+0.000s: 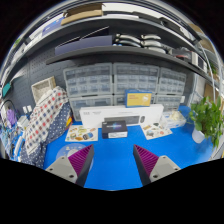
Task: Arrange mouse
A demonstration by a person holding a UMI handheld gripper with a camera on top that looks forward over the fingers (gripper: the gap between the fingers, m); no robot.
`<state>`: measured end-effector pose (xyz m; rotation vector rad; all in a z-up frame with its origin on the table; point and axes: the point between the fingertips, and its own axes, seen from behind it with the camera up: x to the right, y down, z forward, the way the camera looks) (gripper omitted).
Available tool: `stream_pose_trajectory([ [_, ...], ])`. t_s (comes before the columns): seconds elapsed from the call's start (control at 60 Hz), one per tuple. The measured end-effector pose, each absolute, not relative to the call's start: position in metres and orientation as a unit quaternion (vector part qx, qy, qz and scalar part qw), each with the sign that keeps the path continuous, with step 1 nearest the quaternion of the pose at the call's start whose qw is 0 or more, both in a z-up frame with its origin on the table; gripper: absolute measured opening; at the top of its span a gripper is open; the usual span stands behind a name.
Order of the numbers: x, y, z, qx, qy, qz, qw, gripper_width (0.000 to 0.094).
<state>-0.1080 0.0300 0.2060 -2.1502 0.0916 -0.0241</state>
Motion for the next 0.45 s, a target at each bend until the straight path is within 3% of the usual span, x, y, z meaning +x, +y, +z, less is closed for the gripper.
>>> stream_pose_trajectory([
  [0.45, -0.004, -0.002, 0.201, -0.881, 0.034, 0.008, 0.472, 0.0782],
])
